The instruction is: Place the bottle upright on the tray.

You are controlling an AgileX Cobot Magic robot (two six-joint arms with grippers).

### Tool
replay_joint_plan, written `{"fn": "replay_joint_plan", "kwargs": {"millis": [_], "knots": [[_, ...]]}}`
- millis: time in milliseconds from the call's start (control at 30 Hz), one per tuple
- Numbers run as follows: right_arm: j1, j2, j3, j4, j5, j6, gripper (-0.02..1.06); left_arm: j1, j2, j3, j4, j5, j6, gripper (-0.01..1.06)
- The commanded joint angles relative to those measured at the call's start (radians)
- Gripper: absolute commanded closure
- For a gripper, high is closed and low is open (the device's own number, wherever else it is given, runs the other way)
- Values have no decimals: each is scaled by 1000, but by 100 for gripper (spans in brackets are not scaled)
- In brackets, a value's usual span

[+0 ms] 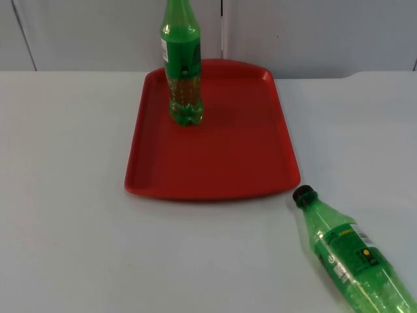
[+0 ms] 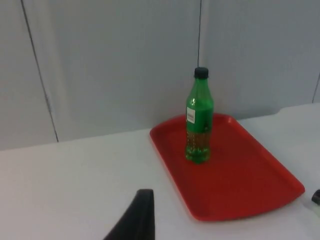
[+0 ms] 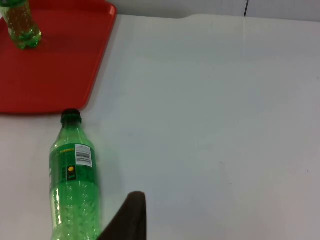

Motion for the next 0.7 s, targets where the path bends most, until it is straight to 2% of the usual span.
{"fn": "replay_joint_plan", "kwargs": {"millis": [0,167,467,667], "knots": [[-8,-2,2,-1,-6,-9,-1,-6,-3,0,-13,23,14,0],[-8,-2,2,-1,-6,-9,-1,-6,-3,21,-20,32,37,0],[-8,-2,2,-1,-6,-9,-1,-6,-3,245,-18,45,28,0],[-8,-2,2,-1,-6,-9,-1,-6,-3,247,-20,45,26,0]]}}
